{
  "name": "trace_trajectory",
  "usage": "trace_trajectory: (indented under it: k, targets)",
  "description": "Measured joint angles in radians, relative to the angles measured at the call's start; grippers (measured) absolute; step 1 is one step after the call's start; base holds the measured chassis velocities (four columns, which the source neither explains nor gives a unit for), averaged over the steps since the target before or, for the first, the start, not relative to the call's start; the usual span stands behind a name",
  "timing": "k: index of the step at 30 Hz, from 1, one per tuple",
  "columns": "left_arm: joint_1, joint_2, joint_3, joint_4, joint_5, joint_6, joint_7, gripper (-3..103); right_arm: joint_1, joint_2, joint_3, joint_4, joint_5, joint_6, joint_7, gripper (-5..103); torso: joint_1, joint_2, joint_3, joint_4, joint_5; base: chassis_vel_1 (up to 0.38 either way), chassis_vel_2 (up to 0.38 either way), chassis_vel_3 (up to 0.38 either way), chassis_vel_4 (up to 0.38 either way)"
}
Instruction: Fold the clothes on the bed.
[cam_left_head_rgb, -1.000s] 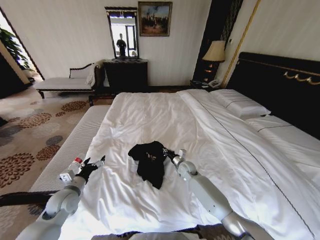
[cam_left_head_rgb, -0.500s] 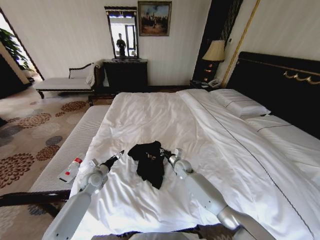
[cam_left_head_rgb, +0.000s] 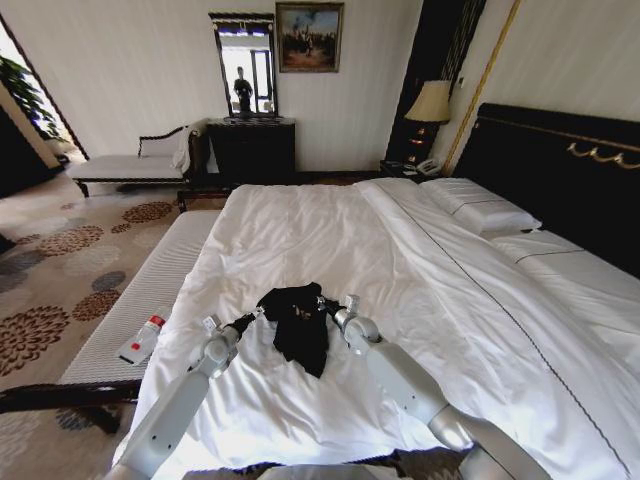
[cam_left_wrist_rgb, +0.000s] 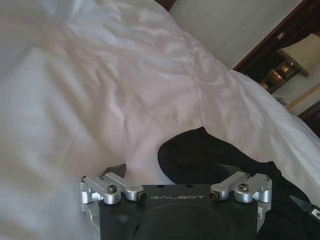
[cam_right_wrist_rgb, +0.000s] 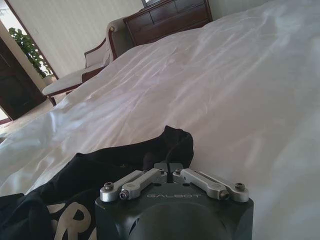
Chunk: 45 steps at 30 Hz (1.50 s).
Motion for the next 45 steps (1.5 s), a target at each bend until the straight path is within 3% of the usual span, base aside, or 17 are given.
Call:
trace_trajectory:
  k: [9,20,23,27,29,32,35,38,41,42,45]
  targets:
    - [-0.047,-0.022,0.023,0.047,-0.018,-0.002,0.011,102,-0.007,-0.008,0.004,0.010,0.009,0.000,0.003,1,0.000,0.000,0.000,0.0001,-0.0001,0.000,0.000,0.000,0.000]
    - [-0.097,-0.050,0.045,0.094,-0.042,-0.002,0.001,97,-0.004,-0.020,0.005,0.020,0.038,-0.007,0.016,1,0.000,0.000,0.000,0.0000,-0.0001,0.000,0.000,0.000,0.000]
    - [-0.102,-0.055,0.047,0.099,-0.039,-0.001,-0.003,88,-0.002,-0.023,0.007,0.020,0.040,-0.008,0.017,1,0.000,0.000,0.000,0.0000,-0.0001,0.000,0.000,0.000,0.000]
    - [-0.101,-0.058,0.047,0.099,-0.041,-0.001,-0.008,66,-0.003,-0.026,0.007,0.023,0.041,-0.009,0.018,1,0.000,0.000,0.000,0.0000,-0.0001,0.000,0.000,0.000,0.000]
    - [-0.099,-0.058,0.046,0.099,-0.042,-0.002,-0.009,66,-0.003,-0.026,0.007,0.024,0.041,-0.009,0.018,1,0.000,0.000,0.000,0.0000,-0.0001,0.000,0.000,0.000,0.000]
    - [-0.086,-0.060,0.037,0.099,-0.047,-0.011,-0.018,50,-0.004,-0.026,0.006,0.024,0.041,-0.009,0.018,1,0.000,0.000,0.000,0.0000,-0.0001,0.000,0.000,0.000,0.000]
    - [-0.077,-0.065,0.029,0.099,-0.050,-0.016,-0.024,44,-0.005,-0.025,0.006,0.024,0.041,-0.009,0.018,1,0.000,0.000,0.000,0.0001,-0.0001,0.000,0.000,0.000,0.000]
    - [-0.060,-0.072,0.016,0.099,-0.051,-0.022,-0.030,28,-0.007,-0.024,0.005,0.024,0.040,-0.010,0.018,1,0.000,0.000,0.000,0.0000,-0.0001,0.000,0.000,0.000,0.000]
    - [-0.058,-0.071,0.015,0.099,-0.051,-0.023,-0.031,24,-0.007,-0.024,0.005,0.024,0.040,-0.010,0.018,1,0.000,0.000,0.000,0.0000,-0.0001,0.000,0.000,0.000,0.000]
    - [-0.057,-0.070,0.015,0.098,-0.050,-0.023,-0.033,12,-0.007,-0.023,0.004,0.024,0.039,-0.010,0.018,1,0.000,0.000,0.000,0.0000,-0.0002,0.000,0.000,0.000,0.000]
    - [-0.059,-0.068,0.015,0.096,-0.050,-0.023,-0.035,7,-0.008,-0.023,0.004,0.024,0.039,-0.010,0.018,1,0.000,0.000,0.000,0.0000,-0.0002,0.000,0.000,0.000,0.000]
